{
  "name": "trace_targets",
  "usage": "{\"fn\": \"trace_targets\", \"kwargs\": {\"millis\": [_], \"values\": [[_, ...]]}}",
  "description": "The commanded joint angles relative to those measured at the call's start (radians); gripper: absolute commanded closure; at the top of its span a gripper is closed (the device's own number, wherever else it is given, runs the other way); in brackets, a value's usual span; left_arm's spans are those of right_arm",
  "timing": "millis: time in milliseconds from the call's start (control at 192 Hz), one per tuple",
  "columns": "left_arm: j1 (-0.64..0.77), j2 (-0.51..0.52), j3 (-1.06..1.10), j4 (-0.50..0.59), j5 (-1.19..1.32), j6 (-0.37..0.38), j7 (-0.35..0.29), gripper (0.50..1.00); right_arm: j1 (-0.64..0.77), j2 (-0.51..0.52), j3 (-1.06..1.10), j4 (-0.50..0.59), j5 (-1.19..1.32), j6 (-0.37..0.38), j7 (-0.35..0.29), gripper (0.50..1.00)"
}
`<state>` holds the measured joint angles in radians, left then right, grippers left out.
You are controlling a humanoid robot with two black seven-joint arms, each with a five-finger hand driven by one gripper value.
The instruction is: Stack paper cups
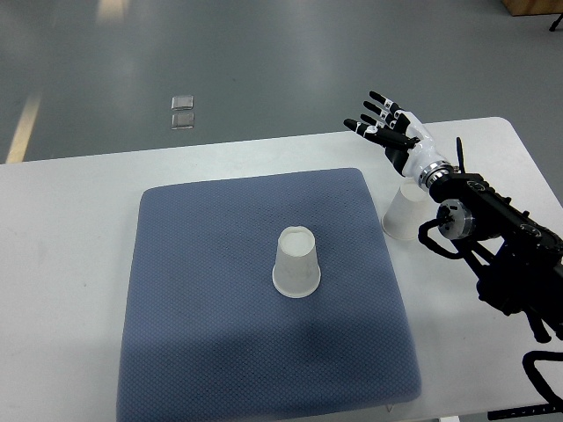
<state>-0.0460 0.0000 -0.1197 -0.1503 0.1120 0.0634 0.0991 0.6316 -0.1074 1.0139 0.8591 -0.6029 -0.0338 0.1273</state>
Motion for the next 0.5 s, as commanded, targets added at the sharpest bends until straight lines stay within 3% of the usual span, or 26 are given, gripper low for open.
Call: {"fn": "trace_targets", "kwargs": {"millis": [0,495], "values": [[0.000,0.000,-0.002,0.002,0.000,-0.001,-0.002,0.500,0.000,0.000,0.000,0.000,0.000,0.000,0.000,0.570],[0.000,0.000,0.000,0.006,0.000,0.001,-0.021,0.500,-0.001,0.000,0.006,0.000,0.000,0.000,0.002,0.572]]}}
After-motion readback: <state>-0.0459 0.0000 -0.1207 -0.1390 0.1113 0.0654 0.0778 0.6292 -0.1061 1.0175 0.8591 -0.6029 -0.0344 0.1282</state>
